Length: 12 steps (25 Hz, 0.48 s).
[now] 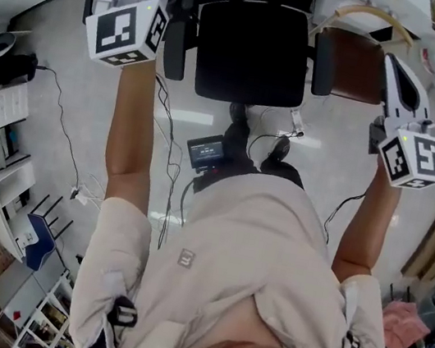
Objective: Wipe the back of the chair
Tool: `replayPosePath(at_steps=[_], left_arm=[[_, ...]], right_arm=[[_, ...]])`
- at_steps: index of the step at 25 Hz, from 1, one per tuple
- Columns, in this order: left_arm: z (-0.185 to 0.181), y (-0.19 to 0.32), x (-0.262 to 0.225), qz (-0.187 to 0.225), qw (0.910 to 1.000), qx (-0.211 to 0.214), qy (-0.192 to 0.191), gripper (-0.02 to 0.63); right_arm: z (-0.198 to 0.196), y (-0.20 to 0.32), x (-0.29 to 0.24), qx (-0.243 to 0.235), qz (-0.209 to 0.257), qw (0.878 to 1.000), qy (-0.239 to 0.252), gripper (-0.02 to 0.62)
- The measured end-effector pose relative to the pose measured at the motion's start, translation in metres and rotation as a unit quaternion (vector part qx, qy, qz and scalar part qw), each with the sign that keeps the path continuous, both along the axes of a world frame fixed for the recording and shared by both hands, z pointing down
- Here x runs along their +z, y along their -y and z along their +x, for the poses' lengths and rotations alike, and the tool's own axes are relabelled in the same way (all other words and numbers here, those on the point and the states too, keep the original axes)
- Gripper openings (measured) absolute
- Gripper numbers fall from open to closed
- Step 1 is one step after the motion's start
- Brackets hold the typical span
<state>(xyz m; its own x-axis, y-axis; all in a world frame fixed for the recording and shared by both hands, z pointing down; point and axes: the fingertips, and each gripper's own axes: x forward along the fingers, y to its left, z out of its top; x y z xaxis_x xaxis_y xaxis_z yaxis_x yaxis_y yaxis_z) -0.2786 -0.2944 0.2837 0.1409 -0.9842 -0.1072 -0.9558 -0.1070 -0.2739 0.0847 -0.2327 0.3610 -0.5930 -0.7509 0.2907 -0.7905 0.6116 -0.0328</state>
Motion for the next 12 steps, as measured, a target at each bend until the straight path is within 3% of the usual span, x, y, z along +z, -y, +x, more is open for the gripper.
replayPosePath(at_steps=[12], left_arm=[[0.037, -0.147, -0.108, 0.044, 0.9984, -0.006, 0.036, 0.069]], right_arm=[[0.011, -0.045, -0.084, -0.045, 0.073, 0.996, 0.036, -0.005]])
